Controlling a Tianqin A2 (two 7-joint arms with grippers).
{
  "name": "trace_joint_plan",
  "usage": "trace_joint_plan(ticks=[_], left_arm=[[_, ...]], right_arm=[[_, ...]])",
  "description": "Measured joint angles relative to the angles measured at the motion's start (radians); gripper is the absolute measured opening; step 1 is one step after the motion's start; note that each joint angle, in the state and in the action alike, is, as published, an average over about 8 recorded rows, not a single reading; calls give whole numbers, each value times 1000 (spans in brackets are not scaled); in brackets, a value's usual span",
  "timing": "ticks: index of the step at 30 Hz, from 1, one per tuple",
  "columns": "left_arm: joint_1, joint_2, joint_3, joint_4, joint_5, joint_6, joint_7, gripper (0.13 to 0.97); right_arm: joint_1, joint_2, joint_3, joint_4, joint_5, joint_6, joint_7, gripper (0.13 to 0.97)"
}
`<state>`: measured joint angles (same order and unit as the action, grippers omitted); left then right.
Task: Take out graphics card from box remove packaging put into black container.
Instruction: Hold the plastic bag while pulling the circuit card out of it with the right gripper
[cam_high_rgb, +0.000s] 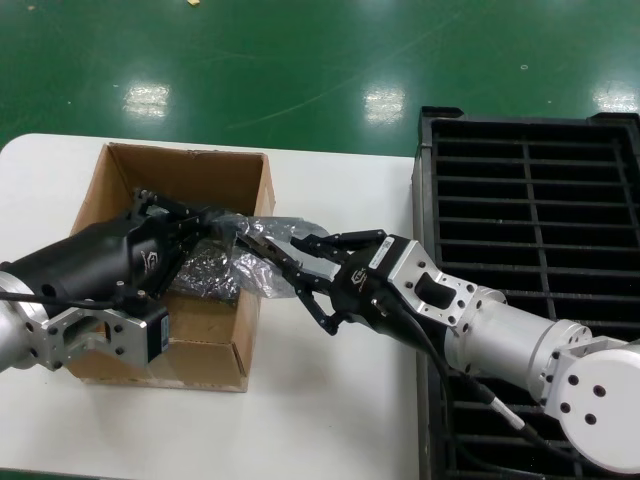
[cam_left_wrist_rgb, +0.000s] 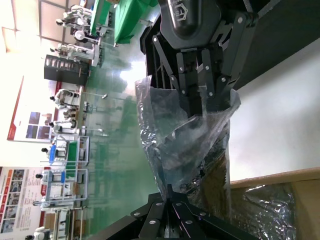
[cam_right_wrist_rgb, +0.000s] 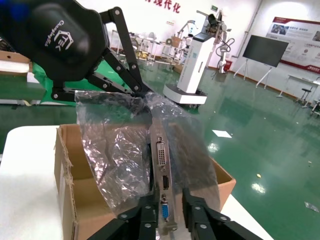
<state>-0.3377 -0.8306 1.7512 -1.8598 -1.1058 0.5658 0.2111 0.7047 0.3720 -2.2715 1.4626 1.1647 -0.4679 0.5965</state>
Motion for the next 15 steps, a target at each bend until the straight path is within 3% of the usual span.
trace_joint_plan(ticks=[15], left_arm=[[0, 0, 0, 0, 0, 0, 0, 140]], right_arm=[[-79, -123, 139, 11, -53, -95, -49, 321]])
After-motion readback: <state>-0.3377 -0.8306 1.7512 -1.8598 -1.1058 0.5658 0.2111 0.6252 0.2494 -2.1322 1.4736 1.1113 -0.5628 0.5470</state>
